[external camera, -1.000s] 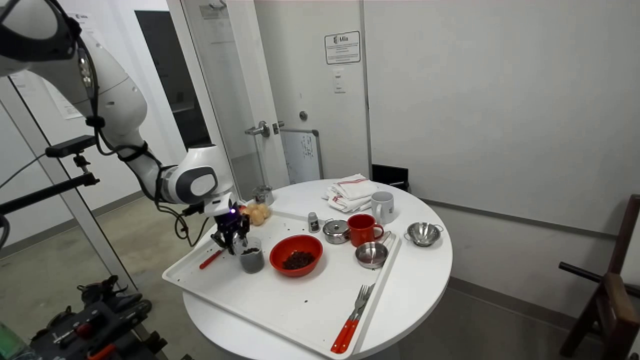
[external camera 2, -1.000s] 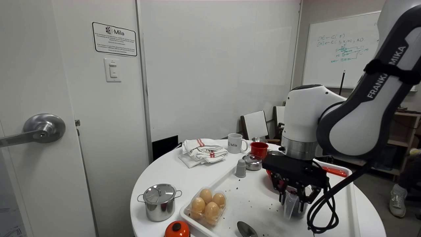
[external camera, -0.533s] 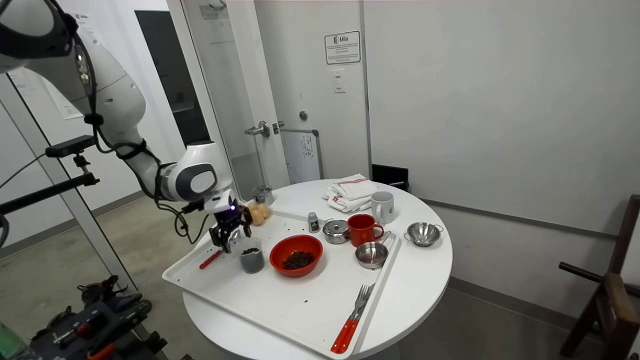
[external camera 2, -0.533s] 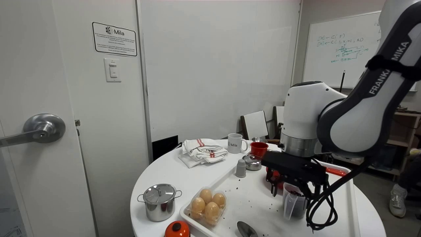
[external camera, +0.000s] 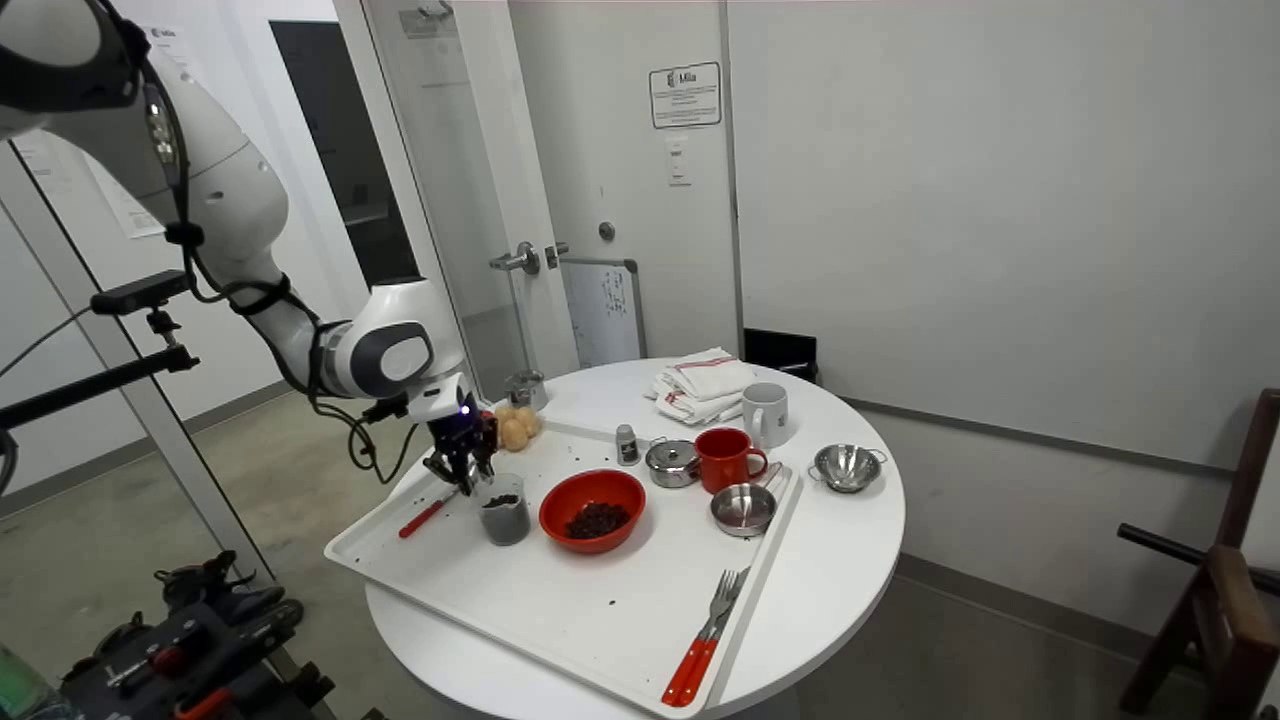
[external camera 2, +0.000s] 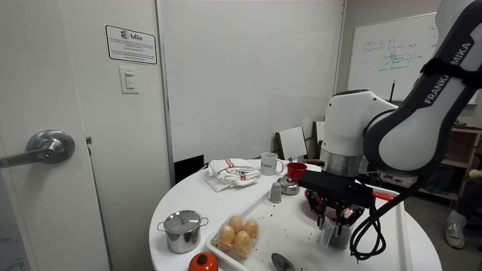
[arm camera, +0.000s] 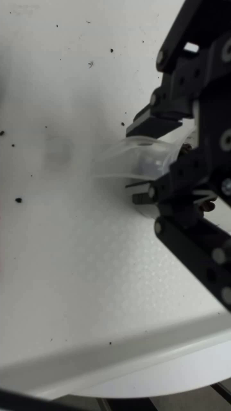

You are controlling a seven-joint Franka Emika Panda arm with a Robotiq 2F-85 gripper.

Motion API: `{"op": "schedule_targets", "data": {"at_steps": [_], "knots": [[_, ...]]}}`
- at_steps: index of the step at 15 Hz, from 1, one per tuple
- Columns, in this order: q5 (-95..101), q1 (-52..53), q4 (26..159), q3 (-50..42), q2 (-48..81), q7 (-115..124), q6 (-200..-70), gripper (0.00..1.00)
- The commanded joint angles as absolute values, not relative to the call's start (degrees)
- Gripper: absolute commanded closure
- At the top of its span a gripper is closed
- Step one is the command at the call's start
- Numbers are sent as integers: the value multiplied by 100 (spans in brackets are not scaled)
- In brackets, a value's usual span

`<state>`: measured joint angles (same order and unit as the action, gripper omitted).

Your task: Pour some contents of the jug into the red bowl

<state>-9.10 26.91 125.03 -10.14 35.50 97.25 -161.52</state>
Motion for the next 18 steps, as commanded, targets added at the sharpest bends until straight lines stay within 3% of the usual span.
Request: {"op": "schedule_targets", "data": {"at_steps": [1,10,18], "knots": [[-708,2621,12537,-1005,3414,9911,-16094,92],[-649,2460,12654,-1125,2756,9899,-16047,89],[-2060,533,12407,248,1965,8461,-15511,90]]}}
